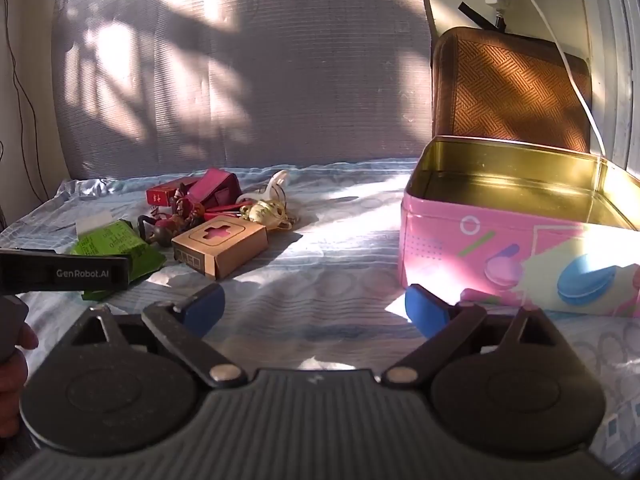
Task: Organize rigid objects
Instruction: 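Move the right tool toward the brown box with pink cross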
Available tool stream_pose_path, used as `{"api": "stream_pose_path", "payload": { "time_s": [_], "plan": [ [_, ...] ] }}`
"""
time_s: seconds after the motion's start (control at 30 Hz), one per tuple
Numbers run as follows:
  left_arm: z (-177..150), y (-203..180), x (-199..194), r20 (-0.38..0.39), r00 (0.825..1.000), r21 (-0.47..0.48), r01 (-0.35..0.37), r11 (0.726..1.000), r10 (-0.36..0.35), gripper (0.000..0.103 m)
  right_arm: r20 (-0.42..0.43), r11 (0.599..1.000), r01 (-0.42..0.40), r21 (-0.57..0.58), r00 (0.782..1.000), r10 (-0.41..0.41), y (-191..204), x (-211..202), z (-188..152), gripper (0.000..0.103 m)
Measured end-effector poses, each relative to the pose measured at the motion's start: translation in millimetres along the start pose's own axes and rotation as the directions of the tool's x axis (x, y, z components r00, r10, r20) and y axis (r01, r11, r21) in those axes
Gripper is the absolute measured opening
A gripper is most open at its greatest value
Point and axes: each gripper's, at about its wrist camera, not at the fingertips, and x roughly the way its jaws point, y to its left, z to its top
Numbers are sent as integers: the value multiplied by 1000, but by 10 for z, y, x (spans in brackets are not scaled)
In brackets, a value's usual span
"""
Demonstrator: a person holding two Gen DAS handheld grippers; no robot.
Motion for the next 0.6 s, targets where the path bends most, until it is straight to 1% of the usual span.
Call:
{"api": "stream_pose_path", "payload": {
  "time_s": [0.27,0.6],
  "plan": [
    [-45,-15,21,4,1000,6,-4,1000,4,103,-2,1000,1,5,1000,-1,-14,-18,-13,98],
    [-36,-6,19,-5,1000,0,7,1000,-7,103,2,1000,-2,7,1000,2,2,-24,2,98]
  ]
}}
